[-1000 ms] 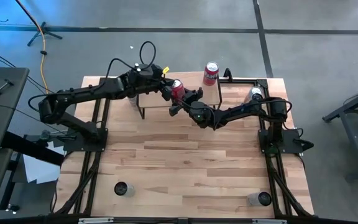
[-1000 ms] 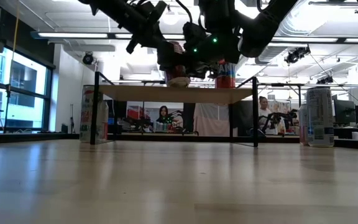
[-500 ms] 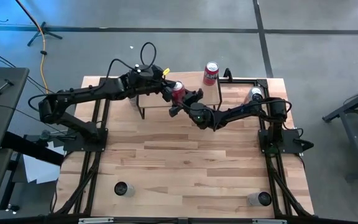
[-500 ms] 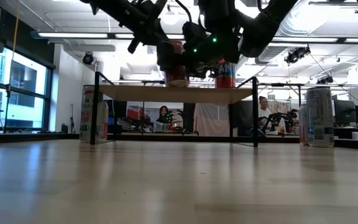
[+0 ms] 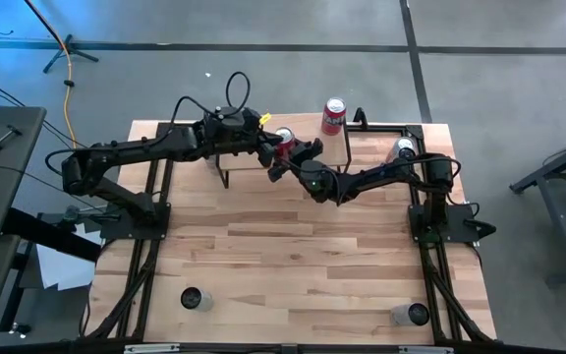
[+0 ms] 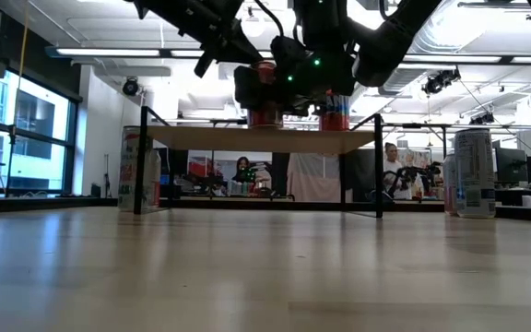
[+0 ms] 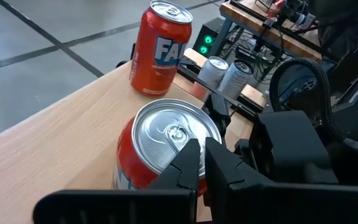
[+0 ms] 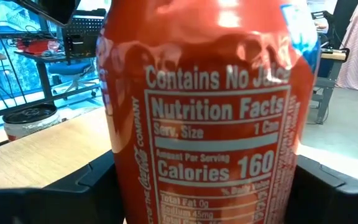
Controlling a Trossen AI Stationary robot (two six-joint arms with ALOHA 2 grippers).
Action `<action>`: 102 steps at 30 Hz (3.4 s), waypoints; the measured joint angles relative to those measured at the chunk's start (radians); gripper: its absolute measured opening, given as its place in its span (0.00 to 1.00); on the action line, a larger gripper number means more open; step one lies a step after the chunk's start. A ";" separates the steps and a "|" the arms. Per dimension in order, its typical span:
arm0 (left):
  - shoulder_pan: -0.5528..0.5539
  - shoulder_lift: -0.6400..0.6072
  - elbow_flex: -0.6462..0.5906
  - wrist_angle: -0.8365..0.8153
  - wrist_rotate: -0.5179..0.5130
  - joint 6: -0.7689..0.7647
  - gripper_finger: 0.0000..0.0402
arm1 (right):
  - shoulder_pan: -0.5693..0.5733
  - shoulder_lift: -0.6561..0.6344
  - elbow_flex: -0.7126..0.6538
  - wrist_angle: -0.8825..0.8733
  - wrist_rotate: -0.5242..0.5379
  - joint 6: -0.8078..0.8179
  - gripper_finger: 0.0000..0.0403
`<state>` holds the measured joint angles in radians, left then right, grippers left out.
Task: Place canned beverage on shelf
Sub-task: Put the orange soda can on the shelf
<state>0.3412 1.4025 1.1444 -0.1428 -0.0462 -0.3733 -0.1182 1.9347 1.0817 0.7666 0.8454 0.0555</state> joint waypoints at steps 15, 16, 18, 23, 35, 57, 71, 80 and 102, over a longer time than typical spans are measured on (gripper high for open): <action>0.002 -0.046 -0.005 0.010 -0.015 0.034 0.00 | -0.001 0.000 0.000 0.001 -0.029 0.015 0.74; 0.004 -0.056 -0.005 0.003 -0.019 0.039 0.00 | -0.001 0.000 0.000 0.002 -0.030 0.015 0.74; 0.005 -0.075 -0.005 -0.021 -0.040 0.054 0.00 | -0.001 -0.001 0.000 0.002 -0.030 0.015 0.74; 0.005 -0.165 -0.004 -0.066 -0.067 0.068 0.00 | -0.001 -0.001 0.000 0.002 -0.030 0.015 0.74; -0.081 -0.425 -0.003 -0.069 -0.060 0.071 0.00 | -0.001 -0.001 0.000 0.002 -0.030 0.015 0.74; -0.141 -0.470 -0.003 -0.070 -0.132 0.062 0.00 | -0.002 -0.001 0.000 0.002 -0.029 0.019 0.74; -0.140 -0.470 -0.003 -0.070 -0.132 0.042 0.00 | -0.002 -0.001 -0.001 -0.010 -0.030 0.013 0.80; -0.140 -0.470 -0.003 -0.070 -0.132 0.039 0.00 | -0.002 0.001 -0.002 -0.002 -0.009 0.004 0.97; -0.140 -0.475 -0.002 -0.079 -0.109 0.072 0.00 | 0.130 -0.266 0.000 -0.206 -0.499 -0.143 0.99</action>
<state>0.2012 0.9274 1.1427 -0.2218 -0.1556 -0.3016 0.0116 1.6684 1.0817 0.5603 0.3462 -0.0879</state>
